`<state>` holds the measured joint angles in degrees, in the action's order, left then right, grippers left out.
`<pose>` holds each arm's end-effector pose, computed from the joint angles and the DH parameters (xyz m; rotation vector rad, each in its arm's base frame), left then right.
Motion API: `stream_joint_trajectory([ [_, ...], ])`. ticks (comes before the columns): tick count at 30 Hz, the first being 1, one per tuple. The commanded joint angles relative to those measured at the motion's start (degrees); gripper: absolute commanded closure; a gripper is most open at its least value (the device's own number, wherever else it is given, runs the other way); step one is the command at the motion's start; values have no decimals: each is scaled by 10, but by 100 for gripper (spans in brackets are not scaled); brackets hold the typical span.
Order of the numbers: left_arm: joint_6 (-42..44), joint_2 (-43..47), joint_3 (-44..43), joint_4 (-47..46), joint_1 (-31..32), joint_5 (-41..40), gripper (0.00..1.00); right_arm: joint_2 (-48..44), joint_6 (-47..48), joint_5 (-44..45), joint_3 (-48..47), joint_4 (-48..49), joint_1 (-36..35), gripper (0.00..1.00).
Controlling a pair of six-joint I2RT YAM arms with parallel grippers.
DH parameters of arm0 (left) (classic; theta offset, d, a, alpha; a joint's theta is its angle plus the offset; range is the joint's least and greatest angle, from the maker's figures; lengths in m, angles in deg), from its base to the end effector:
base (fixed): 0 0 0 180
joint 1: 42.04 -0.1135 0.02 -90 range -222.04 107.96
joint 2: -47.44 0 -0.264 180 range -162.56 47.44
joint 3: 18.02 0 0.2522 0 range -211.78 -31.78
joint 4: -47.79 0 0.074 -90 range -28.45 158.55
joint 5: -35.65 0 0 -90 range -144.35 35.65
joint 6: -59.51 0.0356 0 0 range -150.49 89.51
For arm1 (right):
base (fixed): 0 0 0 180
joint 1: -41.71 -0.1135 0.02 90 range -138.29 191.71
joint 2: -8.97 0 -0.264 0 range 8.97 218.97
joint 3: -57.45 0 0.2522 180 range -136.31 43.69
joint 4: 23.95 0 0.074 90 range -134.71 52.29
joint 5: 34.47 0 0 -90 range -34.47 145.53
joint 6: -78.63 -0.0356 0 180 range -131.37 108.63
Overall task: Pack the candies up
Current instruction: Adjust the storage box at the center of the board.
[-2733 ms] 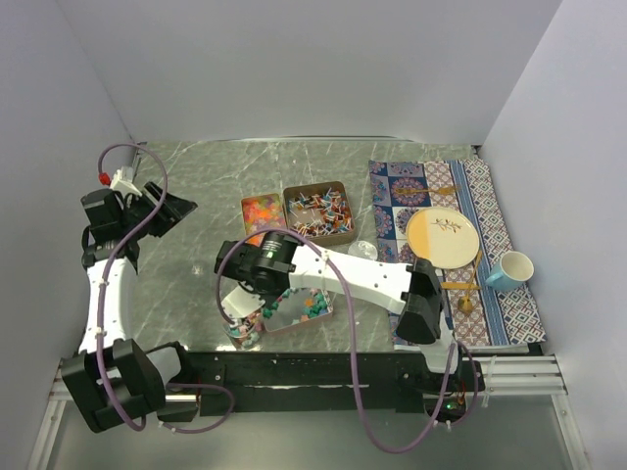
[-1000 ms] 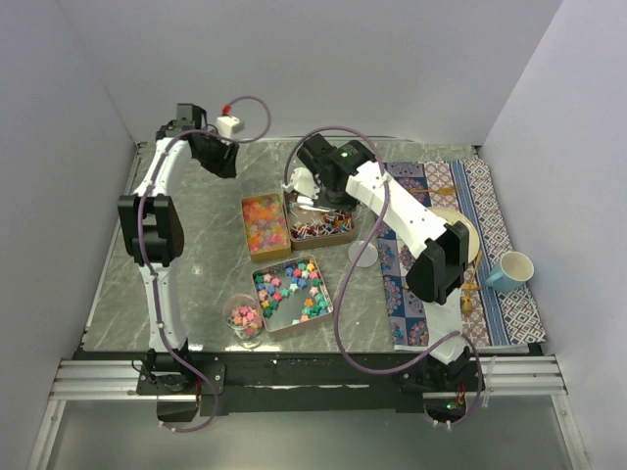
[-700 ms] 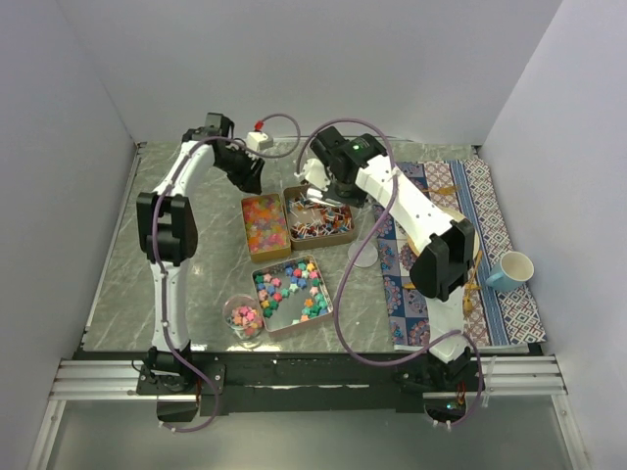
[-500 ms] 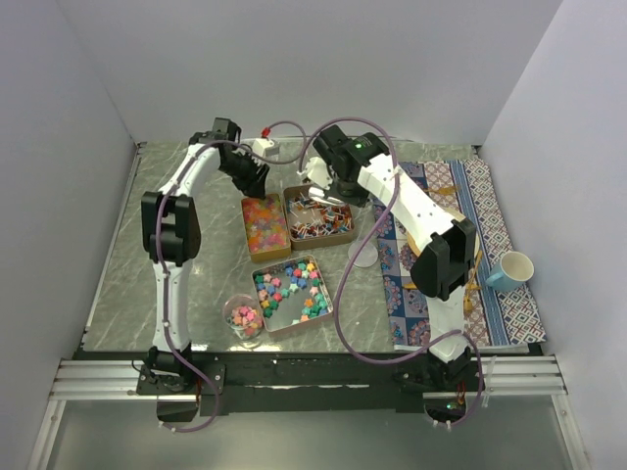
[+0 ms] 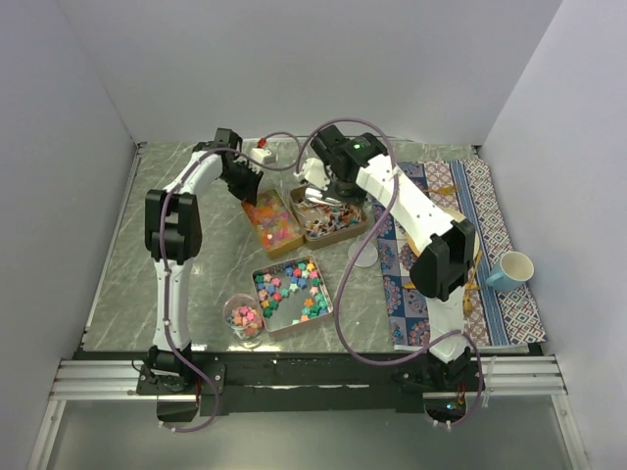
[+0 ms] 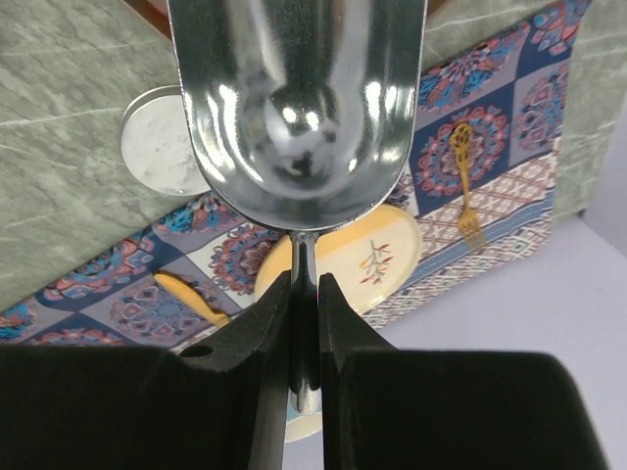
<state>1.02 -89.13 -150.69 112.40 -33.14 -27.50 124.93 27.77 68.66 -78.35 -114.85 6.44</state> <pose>0.4935 -0.0936 0.1794 1.0238 2.4357 -0.5196 0.3378 0.2290 0.3337 -1.6504 2.2629 -0.3379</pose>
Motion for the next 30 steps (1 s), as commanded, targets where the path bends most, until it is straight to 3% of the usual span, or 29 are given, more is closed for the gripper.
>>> stream_joint_trajectory([
  [1,-117,82,68,-33,-13,-43,91,-24,48,27,-10,16,-46,100],
  [9,-268,252,319,-107,-23,-87,94,32,110,65,-43,10,-125,100],
  [20,-403,359,452,-159,-12,-186,99,107,233,159,-69,-8,-154,100],
  [30,-491,391,512,-225,60,-343,99,153,326,226,-101,-7,-161,100],
])
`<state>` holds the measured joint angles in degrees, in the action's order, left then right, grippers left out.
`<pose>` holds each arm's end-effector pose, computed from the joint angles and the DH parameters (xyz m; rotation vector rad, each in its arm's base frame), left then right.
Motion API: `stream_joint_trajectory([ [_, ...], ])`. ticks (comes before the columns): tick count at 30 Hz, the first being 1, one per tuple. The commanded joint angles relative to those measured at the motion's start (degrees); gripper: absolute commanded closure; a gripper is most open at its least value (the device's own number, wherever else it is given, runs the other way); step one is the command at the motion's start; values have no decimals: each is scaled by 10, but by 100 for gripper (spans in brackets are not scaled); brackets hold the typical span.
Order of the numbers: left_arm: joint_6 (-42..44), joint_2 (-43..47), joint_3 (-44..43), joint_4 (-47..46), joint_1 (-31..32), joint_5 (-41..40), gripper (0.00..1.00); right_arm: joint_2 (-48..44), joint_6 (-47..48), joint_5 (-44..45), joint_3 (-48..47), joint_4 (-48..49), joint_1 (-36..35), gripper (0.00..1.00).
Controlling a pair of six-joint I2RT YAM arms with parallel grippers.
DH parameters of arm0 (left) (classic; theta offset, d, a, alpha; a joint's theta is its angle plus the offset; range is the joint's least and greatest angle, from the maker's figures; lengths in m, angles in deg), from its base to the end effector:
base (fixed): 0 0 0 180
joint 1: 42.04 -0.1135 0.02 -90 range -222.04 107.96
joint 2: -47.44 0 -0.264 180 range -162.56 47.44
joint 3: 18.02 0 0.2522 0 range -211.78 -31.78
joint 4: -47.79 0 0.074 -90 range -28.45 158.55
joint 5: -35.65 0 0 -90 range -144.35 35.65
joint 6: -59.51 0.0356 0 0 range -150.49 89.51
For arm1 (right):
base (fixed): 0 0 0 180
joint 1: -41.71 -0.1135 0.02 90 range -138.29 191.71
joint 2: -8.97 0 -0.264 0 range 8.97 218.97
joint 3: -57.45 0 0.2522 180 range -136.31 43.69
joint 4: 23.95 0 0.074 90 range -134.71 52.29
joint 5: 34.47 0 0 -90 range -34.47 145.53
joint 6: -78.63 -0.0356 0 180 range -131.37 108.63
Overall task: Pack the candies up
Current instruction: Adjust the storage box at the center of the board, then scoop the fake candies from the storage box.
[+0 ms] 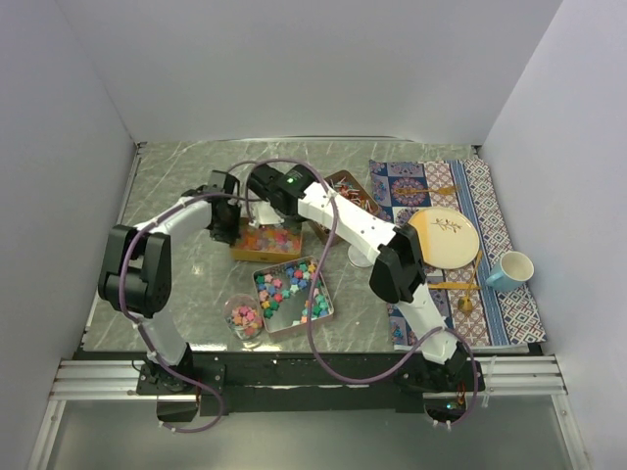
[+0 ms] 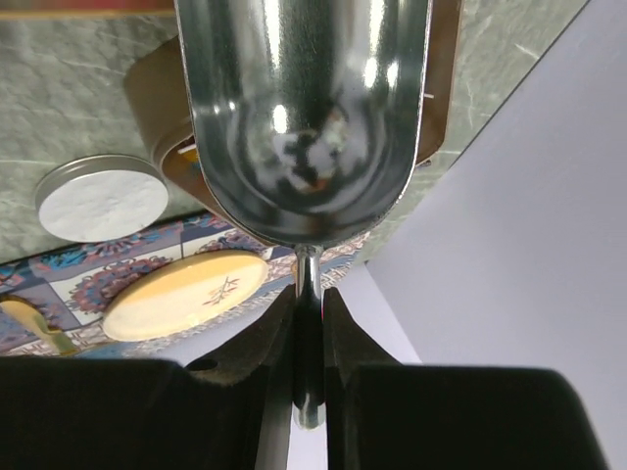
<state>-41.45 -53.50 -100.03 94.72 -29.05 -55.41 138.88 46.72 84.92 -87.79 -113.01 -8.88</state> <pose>0.3446 -0.0788 0.1909 0.0429 2.7237 -0.0962 0.3068 0.3459 0.2819 -2.2121 1.7163 -0.7583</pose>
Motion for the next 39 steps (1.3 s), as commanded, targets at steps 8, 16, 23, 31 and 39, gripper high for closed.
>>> stream_joint_trajectory([
  [8,-119,35,16,-48,19,-83,99,3,186,104,74,7,-28,100],
  [16,-107,68,8,-54,5,28,49,19,176,123,53,0,-31,100],
  [23,-123,124,16,-39,-81,58,51,24,193,145,35,15,-25,100],
  [31,-143,124,92,-61,-124,94,99,35,284,240,66,67,-21,100],
  [39,-149,167,116,-93,-126,95,99,67,359,276,66,107,-31,100],
])
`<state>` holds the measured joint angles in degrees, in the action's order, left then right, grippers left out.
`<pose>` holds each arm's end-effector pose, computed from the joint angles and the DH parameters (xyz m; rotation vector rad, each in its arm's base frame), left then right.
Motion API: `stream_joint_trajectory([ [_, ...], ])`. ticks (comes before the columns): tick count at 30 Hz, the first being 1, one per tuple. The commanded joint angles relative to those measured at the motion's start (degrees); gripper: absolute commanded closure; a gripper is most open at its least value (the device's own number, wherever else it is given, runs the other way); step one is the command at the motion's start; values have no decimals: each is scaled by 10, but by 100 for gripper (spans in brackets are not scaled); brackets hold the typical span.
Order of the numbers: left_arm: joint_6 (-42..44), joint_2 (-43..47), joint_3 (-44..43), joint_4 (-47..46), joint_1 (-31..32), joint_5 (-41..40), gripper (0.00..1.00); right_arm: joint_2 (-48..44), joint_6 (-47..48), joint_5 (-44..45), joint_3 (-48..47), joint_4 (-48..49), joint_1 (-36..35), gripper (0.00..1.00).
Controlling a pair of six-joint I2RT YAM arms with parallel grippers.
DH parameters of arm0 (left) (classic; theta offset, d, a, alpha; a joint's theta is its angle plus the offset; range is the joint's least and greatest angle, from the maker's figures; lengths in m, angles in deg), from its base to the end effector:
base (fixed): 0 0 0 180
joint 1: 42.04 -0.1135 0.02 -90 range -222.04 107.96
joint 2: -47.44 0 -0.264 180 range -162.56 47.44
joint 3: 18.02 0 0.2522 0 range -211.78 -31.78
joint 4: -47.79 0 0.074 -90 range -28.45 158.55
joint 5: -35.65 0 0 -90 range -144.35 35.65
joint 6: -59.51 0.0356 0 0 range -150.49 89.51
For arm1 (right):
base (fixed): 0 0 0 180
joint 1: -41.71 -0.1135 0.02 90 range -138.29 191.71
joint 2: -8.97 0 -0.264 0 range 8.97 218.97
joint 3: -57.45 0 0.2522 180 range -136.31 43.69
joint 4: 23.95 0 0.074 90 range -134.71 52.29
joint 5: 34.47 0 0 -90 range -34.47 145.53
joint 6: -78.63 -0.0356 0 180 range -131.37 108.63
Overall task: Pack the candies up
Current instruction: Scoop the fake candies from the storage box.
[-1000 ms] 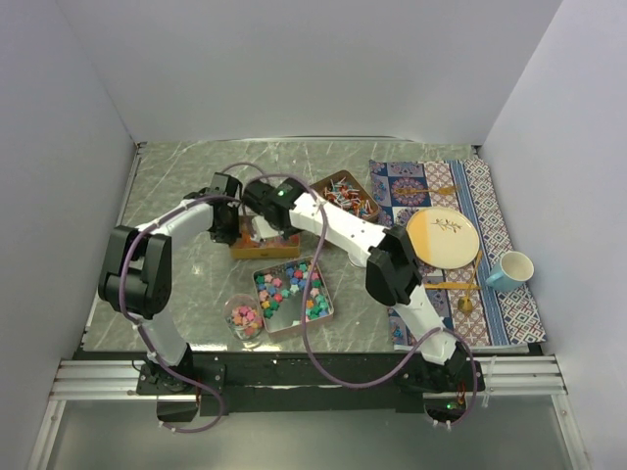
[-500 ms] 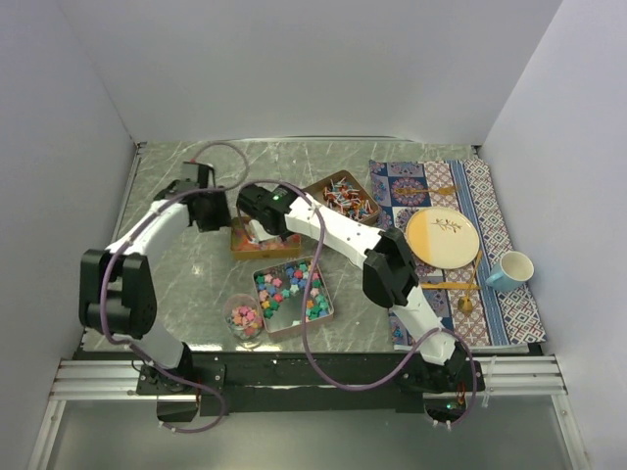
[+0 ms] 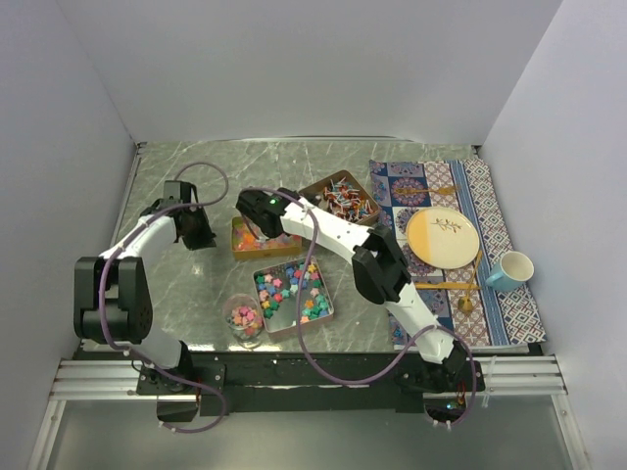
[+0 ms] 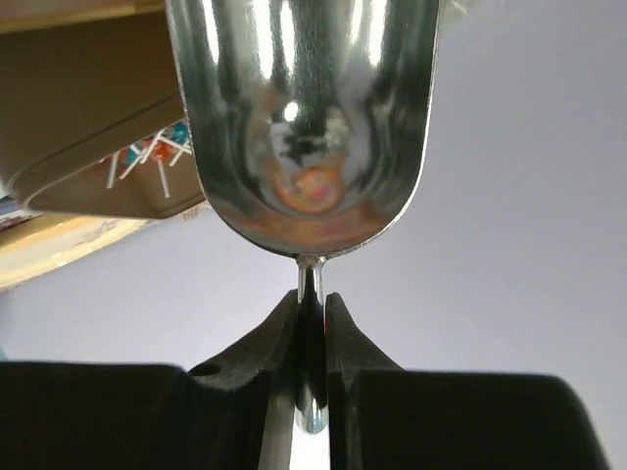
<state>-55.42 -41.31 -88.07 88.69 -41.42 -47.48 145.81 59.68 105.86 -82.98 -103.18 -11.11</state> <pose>0.3084 -0.0076 0.2023 -0.5124 2.5830 -0.3123 0.3169 0.3725 0.2162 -2.3443 1.4339 -1.3273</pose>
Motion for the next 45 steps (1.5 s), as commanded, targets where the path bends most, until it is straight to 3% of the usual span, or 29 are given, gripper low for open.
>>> stream_joint_trajectory([
  [1,-11,49,4,-36,-3,18,99,-7,234,72,33,27,-11,100],
  [7,-31,70,51,-45,-3,53,99,-15,262,79,90,60,-32,100],
  [16,-64,25,78,-66,-3,134,99,10,325,34,64,108,-55,100],
  [28,-74,-49,66,-89,9,165,99,29,199,-86,29,7,-41,100],
  [35,-68,-75,59,-103,16,188,99,18,168,-153,69,46,-30,100],
  [45,-51,-105,30,-94,36,191,99,46,162,-189,52,74,-24,100],
])
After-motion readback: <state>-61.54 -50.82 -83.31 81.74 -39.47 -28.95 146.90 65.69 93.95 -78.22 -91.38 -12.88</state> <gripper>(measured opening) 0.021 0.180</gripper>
